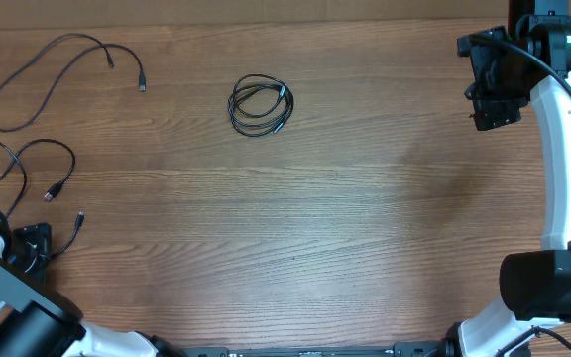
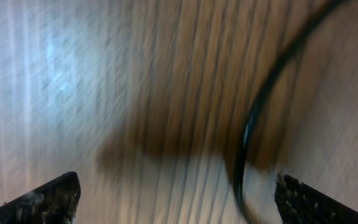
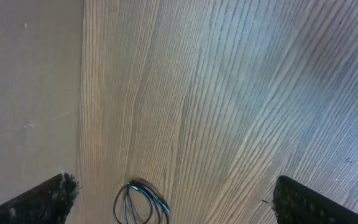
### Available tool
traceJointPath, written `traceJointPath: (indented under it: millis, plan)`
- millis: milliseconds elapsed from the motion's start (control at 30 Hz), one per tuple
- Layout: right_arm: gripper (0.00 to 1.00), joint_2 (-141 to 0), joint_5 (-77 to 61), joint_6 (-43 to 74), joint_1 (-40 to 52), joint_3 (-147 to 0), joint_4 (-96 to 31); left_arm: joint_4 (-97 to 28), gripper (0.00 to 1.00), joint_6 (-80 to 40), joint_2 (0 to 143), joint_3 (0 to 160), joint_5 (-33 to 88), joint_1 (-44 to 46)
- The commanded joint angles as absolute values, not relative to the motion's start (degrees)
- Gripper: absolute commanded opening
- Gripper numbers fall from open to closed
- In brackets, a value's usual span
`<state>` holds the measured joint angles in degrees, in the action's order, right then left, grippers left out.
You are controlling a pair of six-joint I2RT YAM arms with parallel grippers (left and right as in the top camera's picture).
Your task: Untangle cables
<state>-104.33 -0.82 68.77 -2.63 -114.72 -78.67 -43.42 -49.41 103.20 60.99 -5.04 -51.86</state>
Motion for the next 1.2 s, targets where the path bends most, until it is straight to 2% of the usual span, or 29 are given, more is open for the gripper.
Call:
traceJointPath:
  millis: [0, 133, 233, 333, 367, 400, 633, 800, 1100, 1167]
  plan:
    - [1.0, -102.7, 0.0, 68.6, -2.7, -114.8, -78.6, -40.9, 1.0, -50.8, 107.6, 60.2, -4.6, -51.7]
    - [1.0, -102.7, 0.0, 68.6, -2.7, -114.8, -78.6, -37.8, 0.99, -48.5, 110.4, 60.2, -3.3, -51.7]
    - [1.0, -102.7, 0.0, 68.6, -2.7, -114.8, -78.6, -37.2, 0.88, -46.7, 111.2, 60.2, -3.1, -51.7]
    - [1.0, -102.7, 0.0, 68.6, -2.7, -114.8, -78.6, -37.7, 0.51, -45.6, 111.4, 60.2, -3.0, -51.7]
    - [1.0, -102.7, 0.0, 68.6, -2.7, -114.8, -78.6, -38.1, 0.2, -45.6, 111.4, 60.2, -1.3, -51.7]
    - [1.0, -102.7, 0.0, 68.6, -2.7, -114.8, -78.6, -38.1, 0.04, -45.6, 111.4, 60.2, 2.0, -51.7]
    - [1.0, -102.7, 0.0, 68.6, -2.7, -114.8, -78.6, -37.6, 0.04, -46.7, 111.2, 62.3, 23.1, -51.8]
    - [1.0, -102.7, 0.0, 68.6, -2.7, -114.8, -78.6, -37.6, 0.04, -55.2, 111.2, 65.6, 41.6, -51.9]
    - [1.0, -102.7, 0.0, 68.6, -2.7, -114.8, -78.6, -36.9, 0.04, -69.1, 111.2, 66.3, 52.9, -51.8]
    - [1.0, -102.7, 0.0, 68.6, -2.7, -114.8, -78.6, -33.9, 0.04, -73.4, 111.2, 66.3, 59.2, -51.7]
